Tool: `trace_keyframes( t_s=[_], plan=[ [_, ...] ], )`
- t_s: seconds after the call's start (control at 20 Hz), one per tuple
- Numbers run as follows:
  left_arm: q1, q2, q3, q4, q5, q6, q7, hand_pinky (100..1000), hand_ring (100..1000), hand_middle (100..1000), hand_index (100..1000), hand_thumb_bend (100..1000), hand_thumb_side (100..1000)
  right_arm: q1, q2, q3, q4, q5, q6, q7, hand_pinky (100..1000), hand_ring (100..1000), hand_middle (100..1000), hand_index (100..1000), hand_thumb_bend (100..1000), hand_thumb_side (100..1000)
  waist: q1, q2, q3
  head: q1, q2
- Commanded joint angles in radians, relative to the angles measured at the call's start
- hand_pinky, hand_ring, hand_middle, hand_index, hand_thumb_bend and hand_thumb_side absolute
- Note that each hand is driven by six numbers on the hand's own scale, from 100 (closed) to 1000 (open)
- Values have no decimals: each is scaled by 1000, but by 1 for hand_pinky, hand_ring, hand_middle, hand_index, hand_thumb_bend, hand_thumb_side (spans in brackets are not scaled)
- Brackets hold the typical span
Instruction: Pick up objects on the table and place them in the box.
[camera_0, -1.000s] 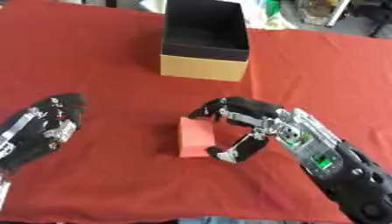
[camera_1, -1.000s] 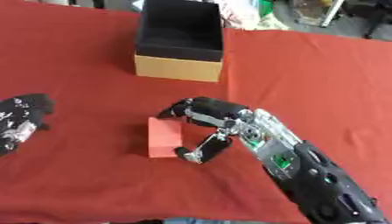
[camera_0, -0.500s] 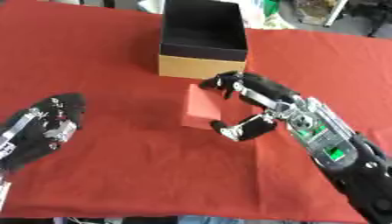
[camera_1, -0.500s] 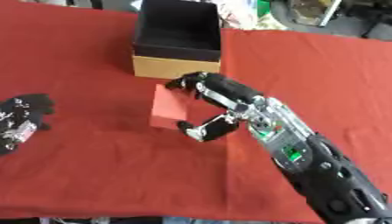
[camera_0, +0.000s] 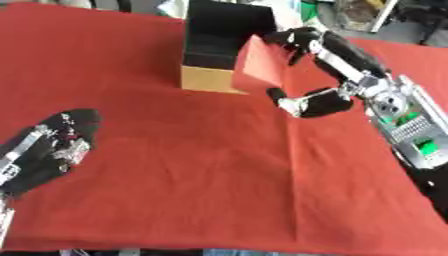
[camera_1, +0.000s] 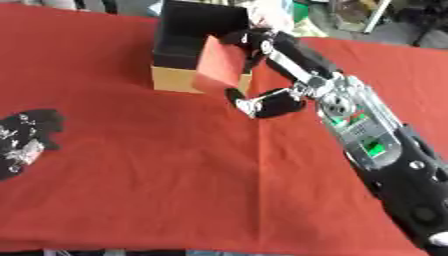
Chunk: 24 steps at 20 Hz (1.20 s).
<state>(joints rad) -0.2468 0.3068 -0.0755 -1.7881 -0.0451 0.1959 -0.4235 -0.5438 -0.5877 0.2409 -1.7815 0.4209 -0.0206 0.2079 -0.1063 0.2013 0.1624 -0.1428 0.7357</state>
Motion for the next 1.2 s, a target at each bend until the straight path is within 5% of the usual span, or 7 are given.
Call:
trace_keyframes(
  t_s=[0.05,0.45,1.2],
  plan=[
    [-11,7,3,-11,2,-2,-1,742,866,806,882,100,413,-49,-51,-28,37,-12,9,-30,630,694,471,766,149,100,7,-17,3,-6,-18],
    [-23,0,-7,-12,6,-3,-8,741,866,805,881,100,410,-207,-19,-27,276,63,-17,-102,625,674,468,762,165,100,13,-13,27,-37,-34],
    [-50,-12,-29,-14,11,-4,-31,742,866,804,881,100,409,-395,171,-119,794,281,-89,-247,632,673,513,774,100,100,27,10,81,-96,-65]
  ],
)
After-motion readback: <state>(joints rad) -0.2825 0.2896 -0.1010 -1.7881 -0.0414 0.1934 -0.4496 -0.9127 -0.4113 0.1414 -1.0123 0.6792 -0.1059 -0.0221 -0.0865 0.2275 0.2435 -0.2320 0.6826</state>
